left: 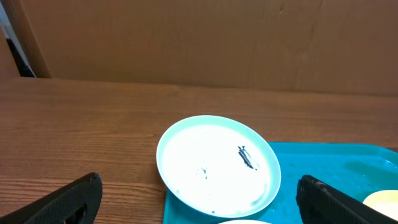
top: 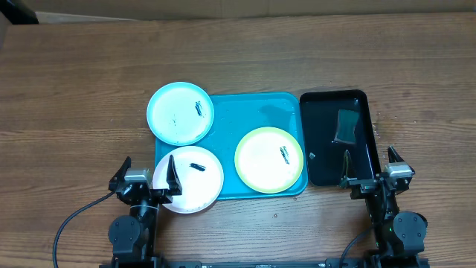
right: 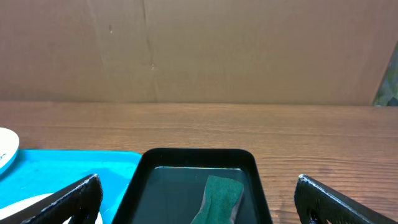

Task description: Clean dirty plates on tray and stack at the side

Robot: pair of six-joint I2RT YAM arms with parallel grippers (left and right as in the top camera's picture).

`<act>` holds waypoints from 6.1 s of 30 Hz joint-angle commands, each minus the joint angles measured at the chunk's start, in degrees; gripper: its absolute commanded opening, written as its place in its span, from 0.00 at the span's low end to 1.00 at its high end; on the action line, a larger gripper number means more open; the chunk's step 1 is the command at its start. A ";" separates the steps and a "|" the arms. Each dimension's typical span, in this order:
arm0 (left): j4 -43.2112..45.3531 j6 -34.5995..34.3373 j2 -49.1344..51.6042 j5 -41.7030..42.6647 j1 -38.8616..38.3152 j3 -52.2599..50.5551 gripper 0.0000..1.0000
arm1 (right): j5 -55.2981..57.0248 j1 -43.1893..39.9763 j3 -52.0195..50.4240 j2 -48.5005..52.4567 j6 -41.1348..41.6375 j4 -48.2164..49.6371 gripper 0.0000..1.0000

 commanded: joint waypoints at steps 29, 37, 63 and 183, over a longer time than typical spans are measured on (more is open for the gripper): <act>0.11 1.09 -0.59 -0.20 -0.02 -0.37 1.00 | -0.33 -0.44 -0.59 -0.57 -0.20 0.33 1.00; 0.11 1.09 -0.59 -0.20 -0.02 -0.37 1.00 | -0.33 -0.44 -0.59 -0.57 -0.20 0.33 1.00; 0.11 1.09 -0.59 -0.20 -0.02 -0.37 1.00 | -0.33 -0.44 -0.59 -0.57 -0.20 0.33 1.00; -39.89 -18.05 105.48 9.99 -27.67 71.10 0.46 | 6.84 -0.50 84.39 110.53 15.08 -58.36 0.67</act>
